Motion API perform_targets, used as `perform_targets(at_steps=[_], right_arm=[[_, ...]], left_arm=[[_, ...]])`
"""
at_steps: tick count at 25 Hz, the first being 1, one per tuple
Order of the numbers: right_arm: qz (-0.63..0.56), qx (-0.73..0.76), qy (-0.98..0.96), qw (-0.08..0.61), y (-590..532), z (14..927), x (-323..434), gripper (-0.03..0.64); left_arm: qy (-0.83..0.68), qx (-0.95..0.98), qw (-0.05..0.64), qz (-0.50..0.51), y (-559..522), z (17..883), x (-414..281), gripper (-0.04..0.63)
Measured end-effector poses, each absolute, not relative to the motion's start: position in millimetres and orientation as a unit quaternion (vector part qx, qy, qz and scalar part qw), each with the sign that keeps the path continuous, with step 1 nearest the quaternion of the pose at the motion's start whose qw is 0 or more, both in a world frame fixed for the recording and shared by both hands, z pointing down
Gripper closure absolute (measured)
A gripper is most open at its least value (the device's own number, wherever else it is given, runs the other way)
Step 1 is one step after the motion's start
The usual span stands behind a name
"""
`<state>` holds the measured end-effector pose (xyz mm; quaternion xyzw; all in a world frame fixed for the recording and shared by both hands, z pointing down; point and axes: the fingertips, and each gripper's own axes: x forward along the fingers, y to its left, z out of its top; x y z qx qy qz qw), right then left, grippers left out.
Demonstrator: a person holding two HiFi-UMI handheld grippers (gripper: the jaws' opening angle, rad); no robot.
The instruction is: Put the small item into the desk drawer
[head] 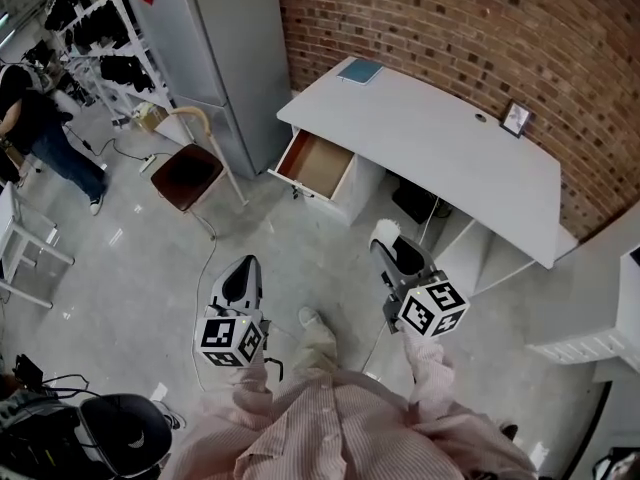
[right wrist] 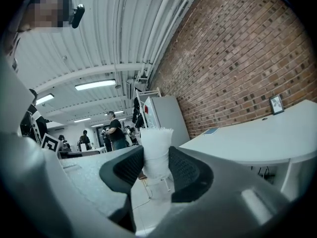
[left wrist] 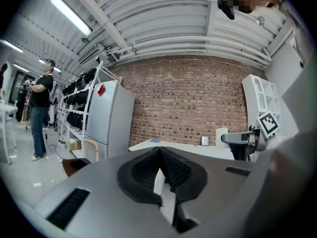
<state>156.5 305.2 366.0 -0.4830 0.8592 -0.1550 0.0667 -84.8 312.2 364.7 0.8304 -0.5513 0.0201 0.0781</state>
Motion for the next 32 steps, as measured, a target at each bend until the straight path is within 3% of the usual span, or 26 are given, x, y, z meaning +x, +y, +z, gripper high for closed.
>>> perform_targets(at_steps=[32], right_arm=[[-0.204,-0.474,0.857,0.008,10.9,416.6,87.6,0.455]], left_arm=[[-0.541,0.824,0.165,0.018,21.1,422.7,-136.6,0.597]])
